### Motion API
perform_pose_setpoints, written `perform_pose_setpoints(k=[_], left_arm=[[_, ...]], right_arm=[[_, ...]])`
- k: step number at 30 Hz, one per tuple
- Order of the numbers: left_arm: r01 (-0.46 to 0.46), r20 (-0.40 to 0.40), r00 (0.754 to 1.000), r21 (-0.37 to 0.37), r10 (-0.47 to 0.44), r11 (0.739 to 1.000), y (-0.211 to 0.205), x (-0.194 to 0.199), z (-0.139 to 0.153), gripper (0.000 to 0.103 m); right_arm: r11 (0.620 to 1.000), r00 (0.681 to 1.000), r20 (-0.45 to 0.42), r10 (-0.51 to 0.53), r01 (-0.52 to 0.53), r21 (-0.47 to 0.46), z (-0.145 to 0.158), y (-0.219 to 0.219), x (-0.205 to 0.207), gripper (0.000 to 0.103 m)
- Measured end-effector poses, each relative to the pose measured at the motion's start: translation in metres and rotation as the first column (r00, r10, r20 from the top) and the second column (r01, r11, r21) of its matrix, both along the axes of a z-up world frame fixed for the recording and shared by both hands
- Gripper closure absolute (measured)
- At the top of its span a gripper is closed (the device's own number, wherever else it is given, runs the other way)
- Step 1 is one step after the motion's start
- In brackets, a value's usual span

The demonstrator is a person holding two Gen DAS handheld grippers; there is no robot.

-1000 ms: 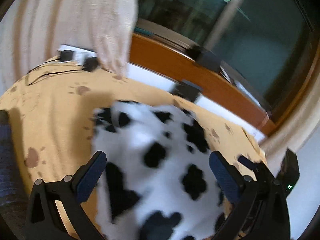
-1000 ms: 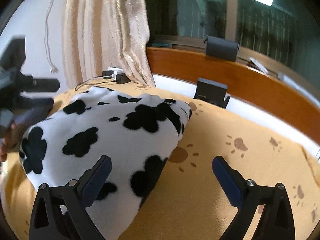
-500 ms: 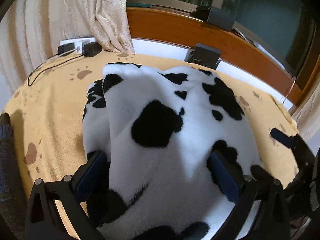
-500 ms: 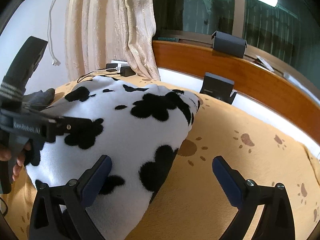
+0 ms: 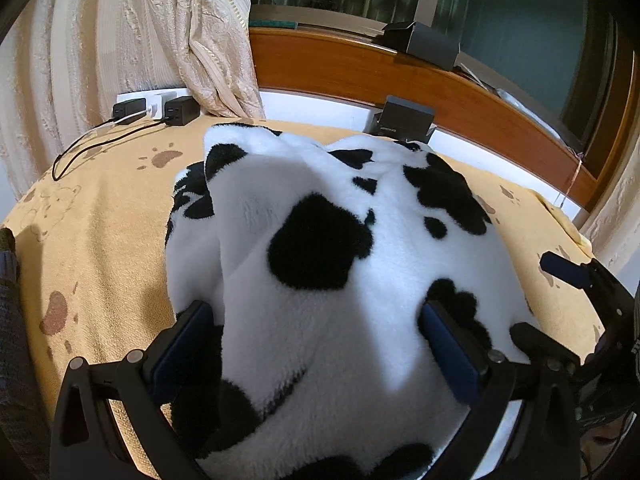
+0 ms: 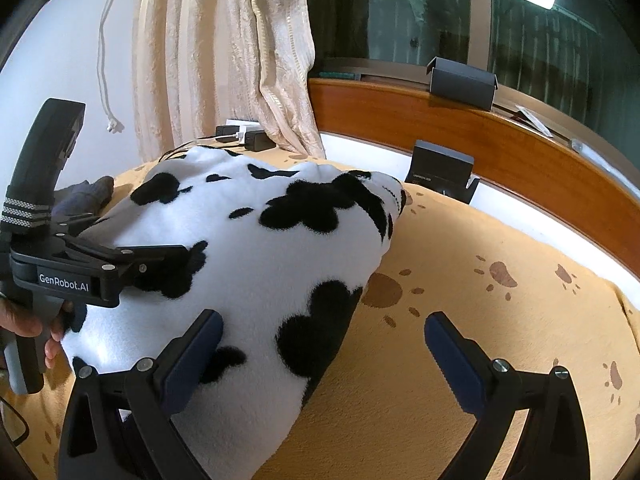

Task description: Fold clothes

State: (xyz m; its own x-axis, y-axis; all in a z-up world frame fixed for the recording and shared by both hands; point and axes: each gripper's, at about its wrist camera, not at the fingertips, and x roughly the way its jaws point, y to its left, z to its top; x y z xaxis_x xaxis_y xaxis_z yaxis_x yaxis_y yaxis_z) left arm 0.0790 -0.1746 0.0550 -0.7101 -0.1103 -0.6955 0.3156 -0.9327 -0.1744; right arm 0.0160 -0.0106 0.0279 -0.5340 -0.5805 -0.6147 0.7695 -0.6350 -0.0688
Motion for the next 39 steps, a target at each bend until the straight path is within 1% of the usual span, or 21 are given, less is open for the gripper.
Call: perform_pose_setpoints(k=[9,13,20,23,25,26,28,30,33,34,36,38,39], left_arm=[[-0.007,-0.038,0.999,-0.023,0.006,1.0,0.002,0.005,-0.001,0.0],[-0.018,-0.074,0.997,-0.051,0.014,0.999,0.007,0.009,-0.003,0.0],[-0.023,-0.082,0.996,-0.063,0.018,0.998,0.008,0.01,-0.001,0.0],[-0.026,-0.083,0.996,-0.07,0.02,0.997,0.009,0.01,-0.001,0.0],[-0.024,-0.087,0.996,-0.065,0.019,0.998,0.008,0.011,0.0,0.0],[-0.024,-0.089,0.996,-0.061,0.018,0.998,0.008,0.011,0.0,0.0],[-0.022,-0.094,0.995,-0.055,0.017,0.998,0.007,0.012,0.0,0.0],[-0.022,-0.097,0.995,-0.05,0.017,0.999,0.007,0.013,0.001,0.0],[-0.021,-0.101,0.995,-0.045,0.016,0.999,0.006,0.013,0.001,0.0],[-0.02,-0.102,0.995,-0.043,0.016,0.999,0.006,0.013,0.001,0.0],[-0.02,-0.102,0.995,-0.044,0.016,0.999,0.006,0.013,0.001,0.0],[-0.021,-0.104,0.994,-0.039,0.016,0.999,0.005,0.013,0.001,0.0],[-0.021,-0.106,0.994,-0.035,0.017,0.999,0.004,0.013,0.001,0.0]], right_arm=[[1.0,1.0,0.0,-0.002,0.002,0.002,0.0,0.0,0.0,0.001],[1.0,1.0,0.001,-0.002,0.002,0.004,-0.001,0.0,-0.001,0.001],[1.0,1.0,-0.017,-0.002,0.003,0.031,0.001,-0.004,0.0,0.001],[0.999,1.0,-0.022,0.013,-0.012,0.038,0.014,-0.002,-0.005,0.001],[1.0,0.999,-0.033,0.001,0.0,0.018,0.028,0.001,-0.013,0.001],[1.0,1.0,-0.025,0.001,-0.001,-0.005,0.037,0.002,-0.02,0.001],[0.997,0.999,0.042,0.019,-0.016,-0.07,0.057,0.0,-0.037,0.001],[0.992,0.989,0.132,0.062,-0.047,-0.113,0.065,-0.011,-0.054,0.001],[0.992,0.973,0.212,0.09,-0.07,-0.103,0.062,-0.043,-0.075,0.001],[0.993,0.966,0.24,0.098,-0.079,-0.09,0.057,-0.055,-0.079,0.001],[0.992,0.941,0.315,0.126,-0.113,-0.06,0.042,-0.083,-0.089,0.001],[0.988,0.919,0.367,0.146,-0.151,-0.015,0.026,-0.109,-0.096,0.001],[0.986,0.913,0.384,0.14,-0.164,0.029,0.016,-0.122,-0.099,0.001]])
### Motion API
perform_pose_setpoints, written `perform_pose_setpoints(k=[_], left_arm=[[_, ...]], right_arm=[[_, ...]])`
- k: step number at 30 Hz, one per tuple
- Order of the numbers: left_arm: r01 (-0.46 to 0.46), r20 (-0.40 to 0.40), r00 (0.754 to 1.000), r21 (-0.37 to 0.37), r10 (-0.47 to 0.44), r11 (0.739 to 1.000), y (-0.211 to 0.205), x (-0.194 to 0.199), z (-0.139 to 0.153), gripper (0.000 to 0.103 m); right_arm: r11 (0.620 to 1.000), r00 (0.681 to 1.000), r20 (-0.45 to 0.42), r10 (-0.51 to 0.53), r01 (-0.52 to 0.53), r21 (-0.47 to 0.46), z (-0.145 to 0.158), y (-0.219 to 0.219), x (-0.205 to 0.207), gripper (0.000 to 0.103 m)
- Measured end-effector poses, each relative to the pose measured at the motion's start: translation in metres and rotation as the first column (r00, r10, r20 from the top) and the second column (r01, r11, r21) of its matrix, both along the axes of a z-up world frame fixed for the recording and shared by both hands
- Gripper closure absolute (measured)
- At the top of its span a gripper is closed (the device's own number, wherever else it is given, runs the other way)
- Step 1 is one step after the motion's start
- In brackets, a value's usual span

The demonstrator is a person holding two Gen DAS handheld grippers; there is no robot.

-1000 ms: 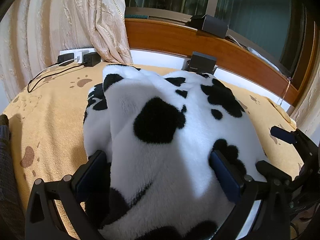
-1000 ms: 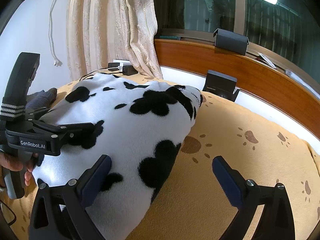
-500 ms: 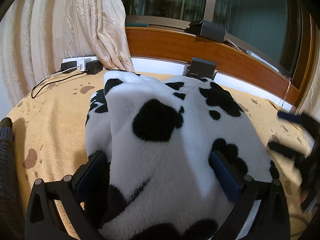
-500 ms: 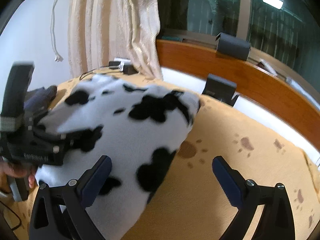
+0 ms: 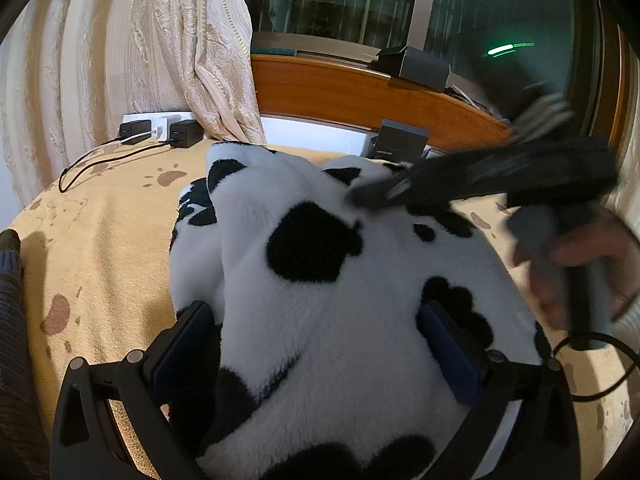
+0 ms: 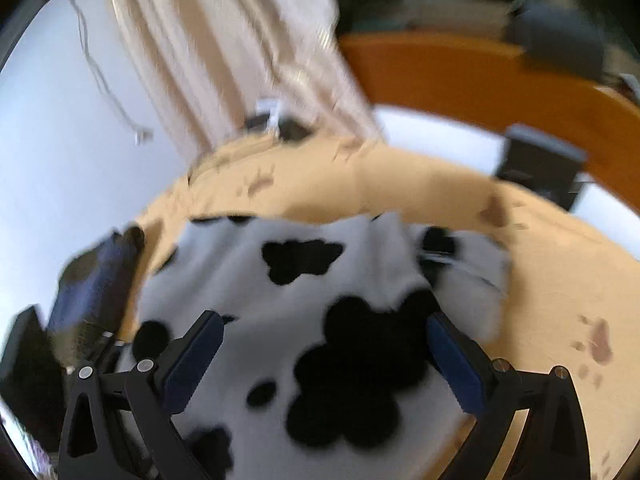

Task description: Fold clothes

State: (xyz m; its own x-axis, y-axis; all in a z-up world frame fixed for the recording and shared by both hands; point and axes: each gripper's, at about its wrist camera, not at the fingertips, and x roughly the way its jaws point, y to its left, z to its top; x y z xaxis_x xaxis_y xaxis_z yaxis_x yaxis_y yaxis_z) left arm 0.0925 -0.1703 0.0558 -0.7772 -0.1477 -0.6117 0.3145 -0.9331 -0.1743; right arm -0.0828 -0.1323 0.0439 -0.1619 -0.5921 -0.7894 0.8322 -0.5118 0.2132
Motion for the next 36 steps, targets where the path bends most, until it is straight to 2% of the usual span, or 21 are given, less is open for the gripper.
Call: perform_pose_setpoints(k=[2,4,7,12,14,17,19,21,25,33,36], left_arm=[[0.0,-0.004,1.0,0.009,0.0,1.0,-0.001,0.001,0.0,0.0],[-0.001,-0.007,1.0,0.018,0.001,1.0,-0.002,0.001,0.0,0.0],[-0.001,-0.004,1.0,0.009,0.001,1.0,0.0,0.001,0.0,0.0],[0.001,-0.013,1.0,0.02,-0.001,1.0,-0.001,0.003,0.0,0.0],[0.0,-0.012,1.0,0.018,0.0,1.0,0.0,0.002,0.001,0.0],[0.0,-0.013,1.0,0.018,0.0,1.0,-0.001,0.002,0.001,0.0],[0.0,-0.015,1.0,0.021,0.0,1.0,-0.001,0.002,0.001,0.0],[0.001,-0.017,1.0,0.023,0.0,1.0,-0.001,0.003,0.0,0.0],[-0.007,-0.017,1.0,0.028,0.007,1.0,-0.002,0.003,0.0,0.0],[-0.013,-0.015,1.0,0.035,0.013,0.999,-0.004,0.003,-0.001,0.0],[-0.006,-0.022,1.0,0.043,0.007,0.999,-0.004,0.004,-0.001,0.0]], right_arm=[[0.996,0.999,0.027,0.022,-0.024,0.085,-0.02,-0.023,-0.006,0.001],[0.996,0.997,0.071,0.024,-0.03,0.088,-0.031,-0.029,-0.013,0.0],[0.996,0.998,0.056,0.032,-0.037,0.087,-0.029,-0.027,-0.012,0.0],[0.999,0.998,-0.044,-0.038,0.038,-0.001,0.014,-0.014,-0.008,0.0],[0.996,0.998,-0.062,-0.022,0.016,-0.093,0.04,-0.009,-0.005,0.0],[0.991,0.997,-0.031,0.071,-0.074,-0.115,0.053,-0.025,0.004,0.0],[0.988,0.991,0.014,0.131,-0.13,-0.08,0.046,-0.043,0.009,0.0],[0.99,0.988,0.073,0.138,-0.137,-0.008,0.024,-0.061,0.008,0.0],[0.989,0.985,0.152,0.086,-0.104,0.108,-0.02,-0.085,-0.003,0.0],[0.985,0.993,0.077,0.086,-0.096,0.142,-0.029,-0.096,0.002,0.0],[0.988,0.994,0.076,0.083,-0.092,0.121,-0.026,-0.091,0.001,0.0]])
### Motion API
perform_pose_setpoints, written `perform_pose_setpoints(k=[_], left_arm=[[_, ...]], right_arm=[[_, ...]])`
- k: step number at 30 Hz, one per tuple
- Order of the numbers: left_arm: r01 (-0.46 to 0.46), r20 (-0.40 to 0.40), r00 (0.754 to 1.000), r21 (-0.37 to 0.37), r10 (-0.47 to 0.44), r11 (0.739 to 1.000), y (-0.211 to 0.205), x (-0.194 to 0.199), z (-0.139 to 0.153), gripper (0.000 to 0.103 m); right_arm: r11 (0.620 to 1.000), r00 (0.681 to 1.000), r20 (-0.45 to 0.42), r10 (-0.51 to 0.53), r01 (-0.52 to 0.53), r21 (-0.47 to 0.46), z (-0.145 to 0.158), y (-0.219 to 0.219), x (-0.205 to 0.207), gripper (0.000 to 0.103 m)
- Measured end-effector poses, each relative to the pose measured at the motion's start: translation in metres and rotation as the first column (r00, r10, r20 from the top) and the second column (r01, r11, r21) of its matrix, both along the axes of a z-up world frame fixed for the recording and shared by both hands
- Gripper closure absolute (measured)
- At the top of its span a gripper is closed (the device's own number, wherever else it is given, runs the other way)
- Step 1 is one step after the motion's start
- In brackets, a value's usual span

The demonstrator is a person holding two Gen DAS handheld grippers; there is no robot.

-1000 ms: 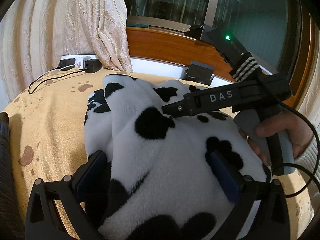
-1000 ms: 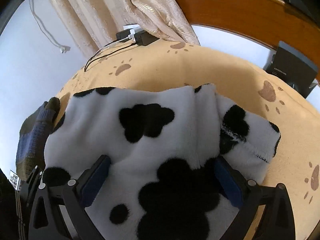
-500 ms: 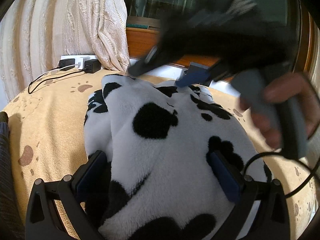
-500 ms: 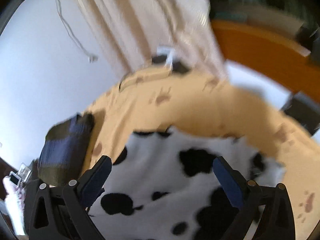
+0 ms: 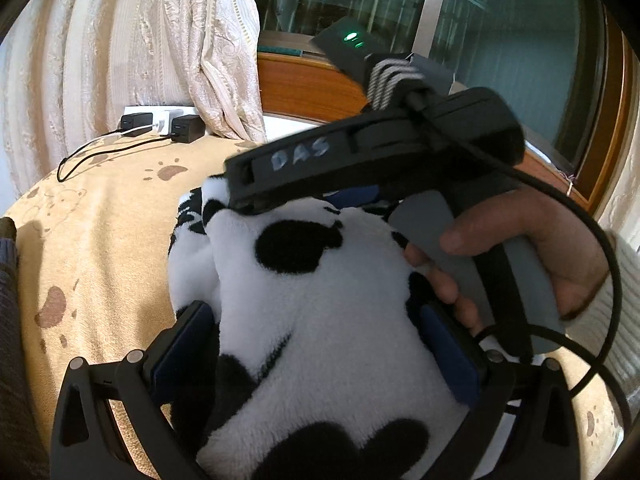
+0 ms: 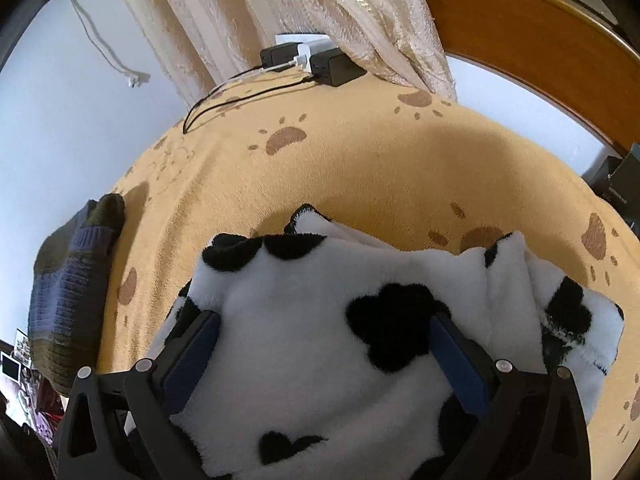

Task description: Fold clothes

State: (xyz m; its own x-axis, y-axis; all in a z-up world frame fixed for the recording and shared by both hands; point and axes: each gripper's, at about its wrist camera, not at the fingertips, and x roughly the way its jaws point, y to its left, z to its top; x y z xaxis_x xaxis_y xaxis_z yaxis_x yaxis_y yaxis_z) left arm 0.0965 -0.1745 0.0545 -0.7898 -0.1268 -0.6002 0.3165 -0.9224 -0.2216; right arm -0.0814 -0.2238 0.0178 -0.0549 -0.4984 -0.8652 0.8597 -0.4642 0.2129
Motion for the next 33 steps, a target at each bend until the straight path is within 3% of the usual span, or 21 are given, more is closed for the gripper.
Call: perform_pose_setpoints(k=[2,5,8,12,16,19,25,29,32,33], left_arm=[[0.004,-0.01,1.0,0.014,-0.004,1.0,-0.002,0.002,0.0,0.0],[0.007,-0.017,1.0,0.025,-0.006,1.0,-0.003,0.003,0.0,0.0],[0.006,-0.015,1.0,0.021,-0.006,1.0,-0.003,0.002,0.0,0.0],[0.02,-0.039,0.999,0.045,-0.019,0.999,-0.005,0.006,0.001,0.0],[0.03,-0.101,0.995,0.164,-0.013,0.986,-0.019,0.024,0.012,0.0],[-0.028,-0.109,0.993,0.194,0.05,0.981,-0.032,0.032,0.033,0.0],[-0.006,-0.065,0.998,0.028,0.008,1.0,-0.019,0.005,0.072,0.0],[0.059,0.107,0.993,-0.106,-0.048,0.993,0.005,-0.037,0.048,0.0],[0.047,0.214,0.977,-0.115,-0.022,0.992,0.001,-0.05,0.015,0.0],[0.042,0.194,0.981,-0.087,-0.024,0.995,-0.004,-0.048,0.012,0.0]], right_arm=[[0.999,1.0,0.009,-0.012,0.012,-0.031,0.006,0.002,-0.001,0.0],[0.986,0.996,-0.007,-0.087,0.085,-0.14,0.038,0.035,-0.006,0.0],[0.972,0.986,-0.029,-0.161,0.154,-0.176,0.061,0.081,-0.011,0.0],[0.966,0.969,-0.113,-0.221,0.201,-0.165,0.064,0.135,0.0,0.0],[0.937,0.952,-0.147,-0.27,0.224,-0.268,0.063,0.209,0.019,0.0],[0.936,0.943,-0.209,-0.257,0.189,-0.298,0.063,0.241,0.043,0.0],[0.968,0.954,-0.278,-0.115,0.046,-0.245,0.042,0.227,0.095,0.0],[0.989,0.944,-0.32,-0.075,0.03,-0.142,0.012,0.212,0.111,0.0],[0.994,0.948,-0.311,-0.059,0.026,-0.109,-0.003,0.214,0.112,0.0],[0.995,0.951,-0.306,-0.049,0.019,-0.1,-0.007,0.215,0.113,0.0]])
